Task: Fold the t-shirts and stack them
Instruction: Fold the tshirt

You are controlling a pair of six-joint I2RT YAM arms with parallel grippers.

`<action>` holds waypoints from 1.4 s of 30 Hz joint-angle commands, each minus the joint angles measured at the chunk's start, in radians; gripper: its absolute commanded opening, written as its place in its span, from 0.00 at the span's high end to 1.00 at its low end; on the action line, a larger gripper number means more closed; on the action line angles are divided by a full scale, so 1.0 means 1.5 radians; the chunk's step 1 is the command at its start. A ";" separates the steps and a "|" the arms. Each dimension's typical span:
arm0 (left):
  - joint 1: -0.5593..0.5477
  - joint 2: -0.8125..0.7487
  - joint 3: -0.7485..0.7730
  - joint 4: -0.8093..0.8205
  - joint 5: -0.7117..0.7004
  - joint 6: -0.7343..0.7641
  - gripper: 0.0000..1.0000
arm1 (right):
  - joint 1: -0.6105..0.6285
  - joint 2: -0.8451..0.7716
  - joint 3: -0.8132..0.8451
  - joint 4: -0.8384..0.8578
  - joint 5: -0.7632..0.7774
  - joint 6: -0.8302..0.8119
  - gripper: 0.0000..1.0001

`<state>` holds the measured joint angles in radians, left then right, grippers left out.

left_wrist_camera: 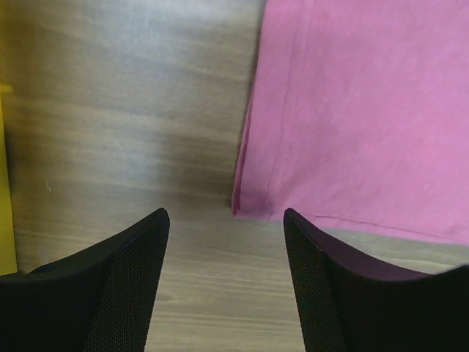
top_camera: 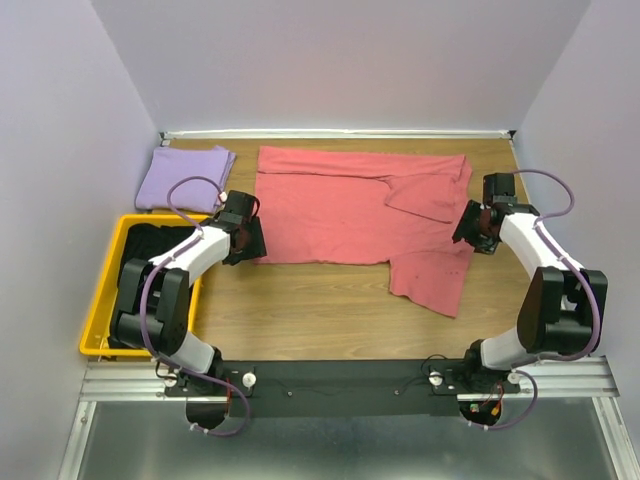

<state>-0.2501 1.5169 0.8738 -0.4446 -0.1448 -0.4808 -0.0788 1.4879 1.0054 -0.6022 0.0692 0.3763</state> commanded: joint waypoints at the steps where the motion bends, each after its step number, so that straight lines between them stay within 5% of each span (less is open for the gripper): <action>1: -0.008 0.011 0.000 0.023 -0.017 -0.016 0.29 | 0.000 -0.008 -0.022 -0.020 0.026 0.010 0.35; 12: -0.031 0.076 0.005 0.053 -0.030 -0.018 0.42 | 0.000 0.005 -0.036 -0.015 0.036 0.010 0.35; 21: -0.034 0.068 -0.011 0.054 -0.037 -0.023 0.98 | -0.001 0.015 -0.050 0.002 0.064 0.026 0.36; 27: -0.034 0.057 -0.018 0.054 -0.026 -0.024 1.00 | -0.009 0.030 -0.060 0.011 0.112 0.035 0.37; 42: -0.034 0.049 -0.021 0.056 -0.025 -0.006 1.00 | -0.023 0.084 -0.073 0.090 0.024 0.054 0.49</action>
<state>-0.2966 1.6043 0.8742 -0.3492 -0.1844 -0.4999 -0.1051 1.5967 0.9031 -0.5167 0.1341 0.4358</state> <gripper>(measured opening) 0.009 0.517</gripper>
